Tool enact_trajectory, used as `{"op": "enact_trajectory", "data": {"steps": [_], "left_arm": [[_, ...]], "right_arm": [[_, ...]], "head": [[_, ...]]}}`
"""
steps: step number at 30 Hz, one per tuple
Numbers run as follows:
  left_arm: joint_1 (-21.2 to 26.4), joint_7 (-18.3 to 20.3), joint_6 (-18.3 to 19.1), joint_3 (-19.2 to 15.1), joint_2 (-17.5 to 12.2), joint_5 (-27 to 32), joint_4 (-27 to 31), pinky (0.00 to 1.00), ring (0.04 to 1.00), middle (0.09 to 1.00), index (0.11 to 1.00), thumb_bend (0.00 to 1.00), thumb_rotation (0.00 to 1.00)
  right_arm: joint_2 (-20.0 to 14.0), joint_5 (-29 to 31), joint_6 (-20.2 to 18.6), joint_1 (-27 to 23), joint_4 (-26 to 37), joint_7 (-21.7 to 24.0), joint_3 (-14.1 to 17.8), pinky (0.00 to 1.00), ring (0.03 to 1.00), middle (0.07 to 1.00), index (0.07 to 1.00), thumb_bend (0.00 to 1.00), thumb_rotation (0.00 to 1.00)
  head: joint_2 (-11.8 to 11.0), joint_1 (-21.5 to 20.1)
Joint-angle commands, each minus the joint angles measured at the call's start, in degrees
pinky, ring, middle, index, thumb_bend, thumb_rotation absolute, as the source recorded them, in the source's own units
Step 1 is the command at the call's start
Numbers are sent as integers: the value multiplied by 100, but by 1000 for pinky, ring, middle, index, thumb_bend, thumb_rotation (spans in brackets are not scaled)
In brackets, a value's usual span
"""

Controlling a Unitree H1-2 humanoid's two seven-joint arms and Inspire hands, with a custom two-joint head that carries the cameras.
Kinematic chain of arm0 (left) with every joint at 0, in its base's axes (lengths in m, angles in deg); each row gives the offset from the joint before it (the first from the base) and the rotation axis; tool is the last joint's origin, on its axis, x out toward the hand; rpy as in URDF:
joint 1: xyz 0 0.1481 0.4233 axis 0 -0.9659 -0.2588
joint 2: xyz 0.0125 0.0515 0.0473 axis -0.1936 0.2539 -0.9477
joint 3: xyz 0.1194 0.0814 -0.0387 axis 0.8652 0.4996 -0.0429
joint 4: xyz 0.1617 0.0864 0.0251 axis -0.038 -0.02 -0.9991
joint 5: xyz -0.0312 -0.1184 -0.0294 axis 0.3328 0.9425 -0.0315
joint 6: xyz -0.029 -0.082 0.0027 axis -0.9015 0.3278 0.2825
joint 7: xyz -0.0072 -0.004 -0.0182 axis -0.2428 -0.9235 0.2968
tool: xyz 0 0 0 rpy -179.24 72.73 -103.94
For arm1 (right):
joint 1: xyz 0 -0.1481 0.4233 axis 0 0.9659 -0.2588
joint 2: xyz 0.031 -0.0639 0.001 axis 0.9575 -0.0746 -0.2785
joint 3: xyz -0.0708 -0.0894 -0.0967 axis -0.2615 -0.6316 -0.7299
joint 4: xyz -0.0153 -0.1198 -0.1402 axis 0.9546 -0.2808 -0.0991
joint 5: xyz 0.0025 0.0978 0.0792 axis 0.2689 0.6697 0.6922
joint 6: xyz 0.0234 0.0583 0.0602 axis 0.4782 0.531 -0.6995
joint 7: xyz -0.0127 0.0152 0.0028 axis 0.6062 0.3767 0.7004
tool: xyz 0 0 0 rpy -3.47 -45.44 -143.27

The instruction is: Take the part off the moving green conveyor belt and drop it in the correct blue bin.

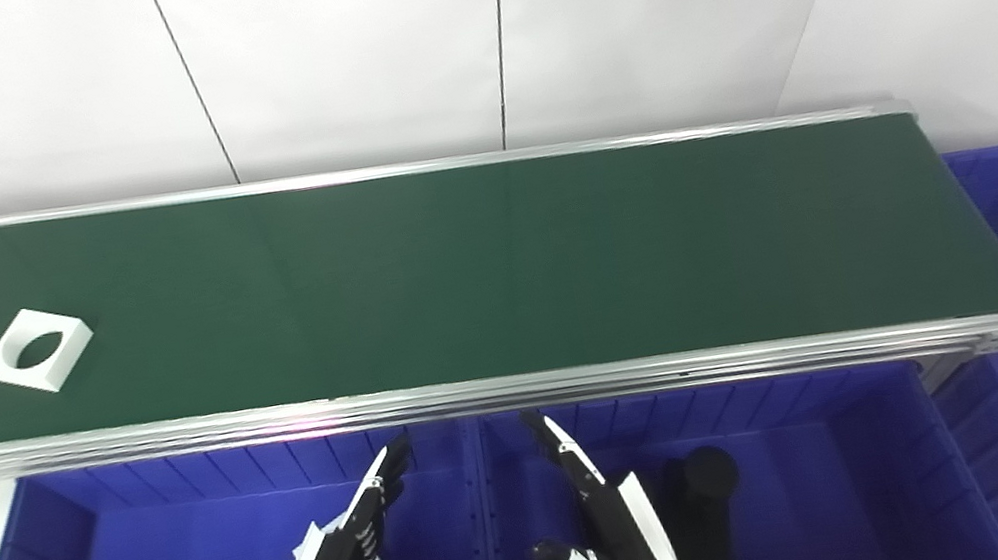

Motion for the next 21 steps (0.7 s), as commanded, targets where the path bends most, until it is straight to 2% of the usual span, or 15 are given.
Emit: {"op": "enact_trajectory", "data": {"steps": [1,21], "left_arm": [[60,-61,-200,7,26,20,94,1000,1000,1000,973,867,1000],[82,-26,-200,17,22,46,53,1000,1000,1000,971,851,1000]], "right_arm": [[39,-2,275,-46,62,24,23,936,954,954,939,886,942],[52,-6,275,-35,52,30,44,921,945,949,932,882,942]], "head": [[-3,-4],[-2,17]]}}
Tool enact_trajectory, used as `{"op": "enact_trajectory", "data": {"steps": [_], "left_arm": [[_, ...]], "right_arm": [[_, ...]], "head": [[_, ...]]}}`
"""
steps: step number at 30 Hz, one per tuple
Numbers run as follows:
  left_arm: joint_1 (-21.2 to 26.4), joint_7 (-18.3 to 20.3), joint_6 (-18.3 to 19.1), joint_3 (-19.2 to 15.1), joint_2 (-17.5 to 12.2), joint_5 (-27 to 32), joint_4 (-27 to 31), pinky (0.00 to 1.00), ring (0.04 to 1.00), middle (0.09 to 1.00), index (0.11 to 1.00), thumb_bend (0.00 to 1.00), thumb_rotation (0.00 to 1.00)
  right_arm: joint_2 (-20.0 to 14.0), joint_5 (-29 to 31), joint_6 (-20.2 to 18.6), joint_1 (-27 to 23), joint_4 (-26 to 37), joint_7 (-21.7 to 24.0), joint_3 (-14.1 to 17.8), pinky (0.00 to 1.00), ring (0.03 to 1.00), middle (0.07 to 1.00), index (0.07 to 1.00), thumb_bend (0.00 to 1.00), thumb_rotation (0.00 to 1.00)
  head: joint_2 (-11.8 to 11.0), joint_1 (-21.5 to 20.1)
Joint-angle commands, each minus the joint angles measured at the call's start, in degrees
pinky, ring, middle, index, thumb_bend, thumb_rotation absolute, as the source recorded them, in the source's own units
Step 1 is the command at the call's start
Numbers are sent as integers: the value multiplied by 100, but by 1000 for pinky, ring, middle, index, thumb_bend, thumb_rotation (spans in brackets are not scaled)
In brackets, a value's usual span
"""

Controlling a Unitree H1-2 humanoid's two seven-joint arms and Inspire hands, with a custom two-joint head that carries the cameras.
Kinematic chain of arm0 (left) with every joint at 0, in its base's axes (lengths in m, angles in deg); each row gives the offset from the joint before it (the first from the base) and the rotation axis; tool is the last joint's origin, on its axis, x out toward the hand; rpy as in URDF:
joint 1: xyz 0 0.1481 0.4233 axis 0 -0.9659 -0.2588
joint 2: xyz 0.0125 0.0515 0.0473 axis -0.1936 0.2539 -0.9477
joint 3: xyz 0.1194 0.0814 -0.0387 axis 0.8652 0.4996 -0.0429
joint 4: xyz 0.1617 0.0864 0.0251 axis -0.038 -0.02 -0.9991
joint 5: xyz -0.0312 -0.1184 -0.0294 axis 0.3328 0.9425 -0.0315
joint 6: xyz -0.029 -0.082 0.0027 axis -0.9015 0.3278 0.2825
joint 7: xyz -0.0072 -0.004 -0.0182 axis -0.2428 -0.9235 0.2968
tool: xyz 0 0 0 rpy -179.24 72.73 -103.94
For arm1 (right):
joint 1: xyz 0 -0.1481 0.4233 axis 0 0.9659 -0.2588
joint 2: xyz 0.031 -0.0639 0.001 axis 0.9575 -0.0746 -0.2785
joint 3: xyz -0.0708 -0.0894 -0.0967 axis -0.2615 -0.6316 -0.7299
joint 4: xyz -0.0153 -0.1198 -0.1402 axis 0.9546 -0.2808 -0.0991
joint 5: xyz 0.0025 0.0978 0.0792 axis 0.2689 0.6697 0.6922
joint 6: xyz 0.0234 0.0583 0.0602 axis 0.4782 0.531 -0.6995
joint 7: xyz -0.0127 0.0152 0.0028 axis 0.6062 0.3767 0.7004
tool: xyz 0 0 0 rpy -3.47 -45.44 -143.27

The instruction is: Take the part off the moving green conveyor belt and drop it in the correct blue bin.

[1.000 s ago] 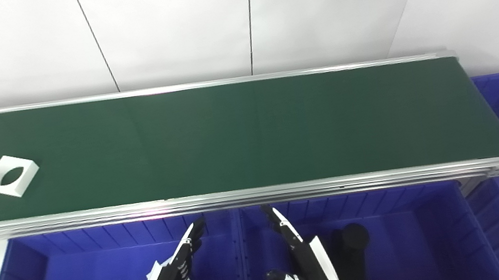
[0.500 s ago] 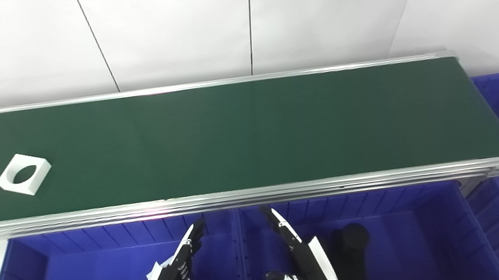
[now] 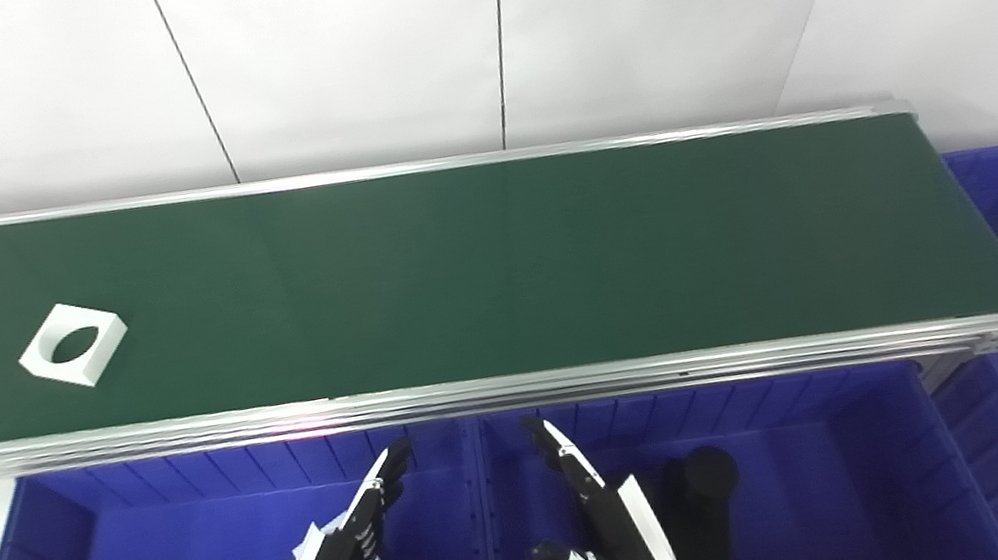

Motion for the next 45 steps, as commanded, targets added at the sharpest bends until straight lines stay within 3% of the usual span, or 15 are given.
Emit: {"op": "enact_trajectory", "data": {"steps": [1,8,14,20,34,38,45], "left_arm": [[61,-34,-200,18,31,2,114,1000,1000,1000,970,853,1000],[68,-60,-200,29,40,-10,90,1000,1000,1000,970,846,1000],[226,-362,-201,244,57,-162,-242,996,1000,999,958,803,982],[445,-811,-201,609,24,-235,-558,942,979,985,940,813,962],[661,-1602,-201,1142,-139,-435,-565,888,949,968,918,839,917],[745,-1709,-201,1310,-270,-452,-353,878,940,958,910,835,873],[886,-1831,-201,1619,-600,-734,739,859,924,946,906,823,836]], "right_arm": [[42,-12,275,-30,141,-2,14,920,945,949,933,884,944],[38,15,275,-28,110,38,34,923,948,950,934,888,943],[-38,37,275,-81,-116,-35,31,911,942,952,940,903,959],[-108,119,275,-123,-292,-14,58,932,956,962,955,912,971],[-121,173,275,-140,-336,72,149,990,983,975,965,917,984],[-109,211,275,-172,-369,112,170,997,988,977,968,915,978],[-79,249,275,-148,-368,175,259,1000,985,971,962,922,968]], "head": [[-2,8],[-91,214],[-501,777],[-738,1110],[-722,1310],[-744,1379],[-744,1458]]}}
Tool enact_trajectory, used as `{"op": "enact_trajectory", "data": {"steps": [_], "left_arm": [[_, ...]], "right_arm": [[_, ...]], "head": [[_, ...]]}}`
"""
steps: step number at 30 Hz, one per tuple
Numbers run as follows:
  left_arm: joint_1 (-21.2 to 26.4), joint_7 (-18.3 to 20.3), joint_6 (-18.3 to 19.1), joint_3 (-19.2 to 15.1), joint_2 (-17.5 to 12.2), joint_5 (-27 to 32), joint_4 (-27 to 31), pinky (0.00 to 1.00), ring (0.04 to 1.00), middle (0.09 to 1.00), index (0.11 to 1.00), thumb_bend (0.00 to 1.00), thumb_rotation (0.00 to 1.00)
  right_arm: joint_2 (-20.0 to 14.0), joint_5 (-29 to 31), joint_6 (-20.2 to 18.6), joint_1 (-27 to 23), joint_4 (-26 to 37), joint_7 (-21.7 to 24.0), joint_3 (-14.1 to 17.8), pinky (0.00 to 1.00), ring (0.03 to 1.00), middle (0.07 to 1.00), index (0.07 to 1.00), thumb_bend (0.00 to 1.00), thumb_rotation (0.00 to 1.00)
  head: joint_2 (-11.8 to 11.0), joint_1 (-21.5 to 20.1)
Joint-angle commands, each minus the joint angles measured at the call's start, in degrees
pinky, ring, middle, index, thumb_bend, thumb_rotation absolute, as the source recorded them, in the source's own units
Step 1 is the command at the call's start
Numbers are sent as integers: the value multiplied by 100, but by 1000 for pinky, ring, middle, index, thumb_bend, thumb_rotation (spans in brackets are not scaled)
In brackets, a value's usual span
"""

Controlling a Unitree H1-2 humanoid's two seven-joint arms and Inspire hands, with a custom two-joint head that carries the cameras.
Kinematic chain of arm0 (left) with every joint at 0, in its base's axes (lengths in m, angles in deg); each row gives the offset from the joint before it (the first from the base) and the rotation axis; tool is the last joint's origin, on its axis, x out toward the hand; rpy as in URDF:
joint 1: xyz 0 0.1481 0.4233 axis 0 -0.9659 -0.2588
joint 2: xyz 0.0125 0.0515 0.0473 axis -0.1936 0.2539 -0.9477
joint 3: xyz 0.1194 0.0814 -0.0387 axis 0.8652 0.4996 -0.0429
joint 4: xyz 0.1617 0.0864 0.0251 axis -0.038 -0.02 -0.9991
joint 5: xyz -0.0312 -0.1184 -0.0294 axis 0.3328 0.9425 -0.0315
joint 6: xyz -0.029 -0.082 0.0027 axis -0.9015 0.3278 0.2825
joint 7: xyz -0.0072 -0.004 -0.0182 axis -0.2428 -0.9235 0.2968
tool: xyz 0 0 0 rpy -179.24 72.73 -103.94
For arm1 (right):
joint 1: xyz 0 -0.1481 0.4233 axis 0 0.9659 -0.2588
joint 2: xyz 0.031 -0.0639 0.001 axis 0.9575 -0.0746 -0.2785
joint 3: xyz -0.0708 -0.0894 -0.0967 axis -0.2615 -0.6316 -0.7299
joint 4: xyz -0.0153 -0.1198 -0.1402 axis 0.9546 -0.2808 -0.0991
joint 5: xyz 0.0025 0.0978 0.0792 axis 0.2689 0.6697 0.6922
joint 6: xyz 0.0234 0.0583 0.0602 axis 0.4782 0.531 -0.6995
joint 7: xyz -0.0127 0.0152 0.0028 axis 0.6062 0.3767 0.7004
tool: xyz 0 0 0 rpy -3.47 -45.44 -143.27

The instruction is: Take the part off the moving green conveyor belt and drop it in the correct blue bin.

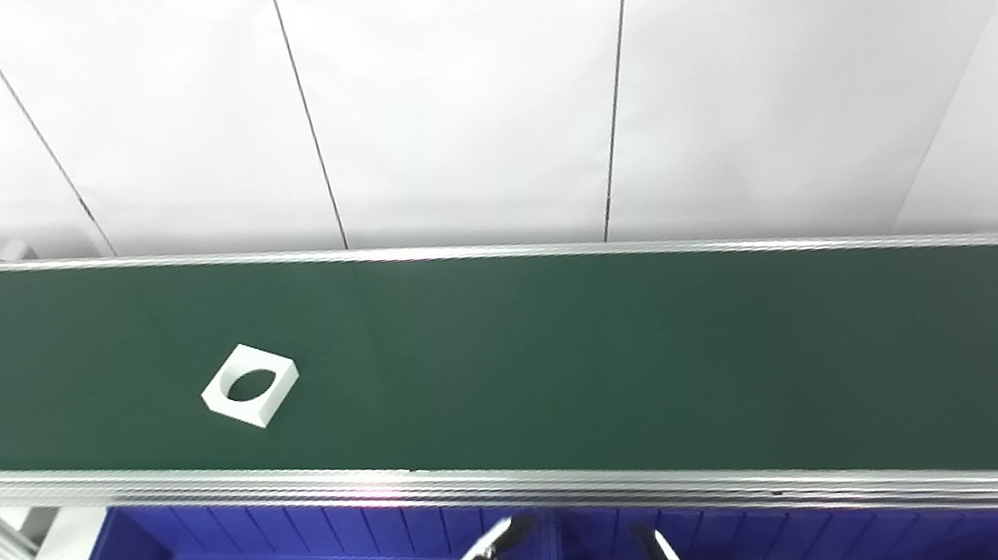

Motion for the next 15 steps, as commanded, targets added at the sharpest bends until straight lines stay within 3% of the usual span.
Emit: {"op": "enact_trajectory", "data": {"steps": [1,6,9,15], "left_arm": [[198,-39,-192,88,-76,-130,458,869,919,941,905,833,822],[525,66,-190,-2,-251,-185,1186,870,904,916,883,870,753],[807,256,-189,-343,-350,-512,1638,862,914,923,901,864,724],[1257,736,-184,-1081,-385,-788,1884,909,909,908,914,927,535]], "right_arm": [[21,10,274,-38,109,1,49,997,984,971,963,919,969],[7,-38,274,-80,70,-36,20,987,983,971,964,903,986],[-10,-110,274,-123,29,-95,-39,986,988,976,970,890,998],[-1,-123,274,-190,-50,-175,-117,936,971,973,964,877,1000]], "head": [[3,8],[-21,61],[-42,56],[-71,46]]}}
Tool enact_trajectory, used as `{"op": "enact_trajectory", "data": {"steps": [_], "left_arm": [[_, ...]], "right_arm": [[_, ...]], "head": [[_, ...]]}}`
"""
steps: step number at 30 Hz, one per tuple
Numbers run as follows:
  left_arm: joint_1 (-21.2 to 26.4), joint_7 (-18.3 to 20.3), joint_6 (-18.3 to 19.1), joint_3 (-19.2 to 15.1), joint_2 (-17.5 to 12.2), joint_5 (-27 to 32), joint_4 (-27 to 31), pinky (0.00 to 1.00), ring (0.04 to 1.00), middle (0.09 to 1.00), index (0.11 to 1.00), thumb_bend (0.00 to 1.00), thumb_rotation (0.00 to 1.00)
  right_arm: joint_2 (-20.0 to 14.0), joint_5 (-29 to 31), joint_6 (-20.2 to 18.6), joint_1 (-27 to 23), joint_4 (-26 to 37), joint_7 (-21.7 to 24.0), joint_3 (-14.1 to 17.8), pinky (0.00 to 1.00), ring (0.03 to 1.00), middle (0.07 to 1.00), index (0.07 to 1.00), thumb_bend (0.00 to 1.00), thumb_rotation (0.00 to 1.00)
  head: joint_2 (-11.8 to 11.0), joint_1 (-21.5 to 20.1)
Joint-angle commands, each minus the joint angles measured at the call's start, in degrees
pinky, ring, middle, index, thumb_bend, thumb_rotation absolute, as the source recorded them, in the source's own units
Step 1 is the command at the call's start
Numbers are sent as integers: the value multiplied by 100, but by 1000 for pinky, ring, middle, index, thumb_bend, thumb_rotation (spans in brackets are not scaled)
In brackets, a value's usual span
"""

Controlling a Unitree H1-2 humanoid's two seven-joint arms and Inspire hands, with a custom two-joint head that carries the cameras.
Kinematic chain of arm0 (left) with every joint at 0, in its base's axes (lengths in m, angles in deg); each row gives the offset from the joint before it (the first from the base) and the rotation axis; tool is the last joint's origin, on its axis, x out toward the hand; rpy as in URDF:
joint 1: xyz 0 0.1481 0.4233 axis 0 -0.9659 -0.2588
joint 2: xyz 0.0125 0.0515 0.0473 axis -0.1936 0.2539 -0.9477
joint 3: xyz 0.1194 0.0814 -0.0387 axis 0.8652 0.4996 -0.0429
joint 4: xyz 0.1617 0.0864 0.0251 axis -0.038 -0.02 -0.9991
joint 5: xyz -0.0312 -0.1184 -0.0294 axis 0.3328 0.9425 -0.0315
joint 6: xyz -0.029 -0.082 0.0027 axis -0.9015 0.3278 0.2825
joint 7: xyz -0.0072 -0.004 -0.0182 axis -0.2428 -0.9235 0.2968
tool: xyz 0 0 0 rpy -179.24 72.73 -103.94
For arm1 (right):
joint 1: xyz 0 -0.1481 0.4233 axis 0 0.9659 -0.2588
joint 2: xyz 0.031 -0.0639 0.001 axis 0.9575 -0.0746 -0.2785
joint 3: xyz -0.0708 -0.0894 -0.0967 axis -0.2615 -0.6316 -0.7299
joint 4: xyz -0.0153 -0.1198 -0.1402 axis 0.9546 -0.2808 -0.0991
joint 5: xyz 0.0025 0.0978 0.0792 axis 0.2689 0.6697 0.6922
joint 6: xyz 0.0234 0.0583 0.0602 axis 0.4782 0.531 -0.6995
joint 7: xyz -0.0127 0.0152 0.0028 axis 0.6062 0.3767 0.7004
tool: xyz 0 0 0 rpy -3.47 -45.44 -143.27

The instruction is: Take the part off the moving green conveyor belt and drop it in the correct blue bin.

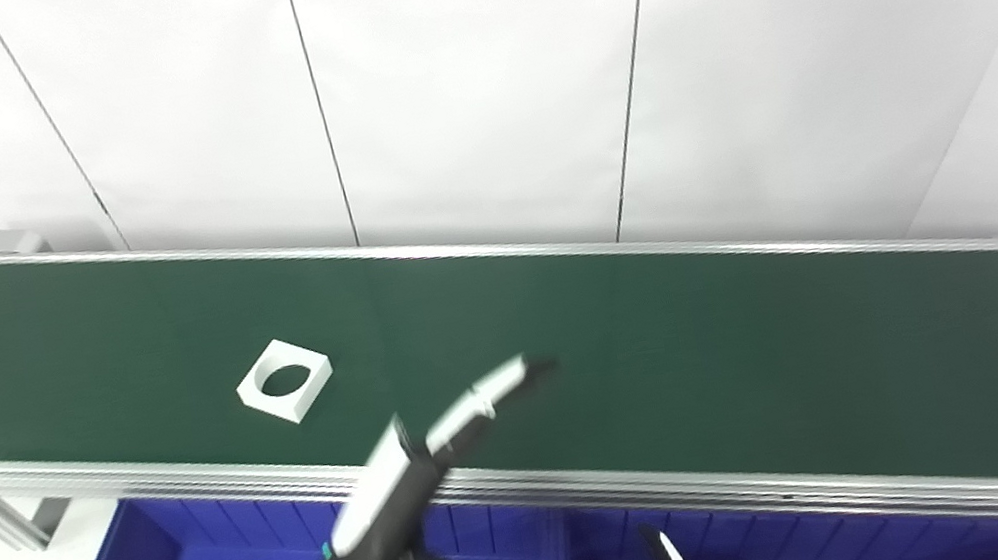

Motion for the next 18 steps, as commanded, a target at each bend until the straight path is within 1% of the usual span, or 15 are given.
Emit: {"op": "enact_trajectory", "data": {"steps": [1,3,4,5,7,9,10,12,14,15,18], "left_arm": [[229,218,-130,-260,-26,-149,150,887,901,905,917,949,490],[440,454,-26,-541,-58,-263,169,864,893,902,920,967,465],[534,581,9,-664,-69,-257,166,818,876,893,917,987,422],[631,704,14,-762,-95,-215,126,792,869,891,914,995,389],[810,908,-5,-945,-147,-206,19,734,871,902,912,1000,281],[925,1034,-12,-1111,-178,-374,-65,712,867,904,909,1000,238],[1043,1145,42,-1190,-261,-552,-143,721,857,897,900,1000,214],[1230,1337,101,-1302,-397,-862,-283,730,851,893,895,1000,203],[1381,1478,102,-1369,-520,-1145,-444,704,828,882,884,1000,181],[1434,1528,91,-1396,-564,-1253,-515,691,816,876,882,1000,150],[1570,1659,146,-1435,-672,-1673,-700,676,803,871,885,1000,121]], "right_arm": [[16,5,274,-70,104,-59,-19,949,974,975,964,877,996],[44,58,274,-65,105,-22,-3,970,981,978,965,881,990],[55,67,274,-63,103,-20,1,988,988,978,964,888,980],[62,70,274,-62,100,-20,0,994,989,978,963,893,979],[75,87,274,-59,98,-2,4,998,988,978,964,901,976],[95,109,274,-47,106,25,20,1000,988,977,964,909,972],[101,105,274,-47,104,24,18,1000,989,976,963,910,972],[109,96,274,-50,96,18,17,1000,989,975,963,909,973],[121,108,274,-46,89,38,26,999,984,972,962,918,974],[126,118,274,-44,88,54,31,1000,986,972,962,920,971],[131,103,274,-45,83,67,27,1000,986,971,960,925,972]], "head": [[2,-2],[-2,-10],[-3,-18],[-4,-22],[-3,-37],[-4,-45],[-6,-50],[-2,-56],[-7,-63],[-7,-63],[-11,-80]]}}
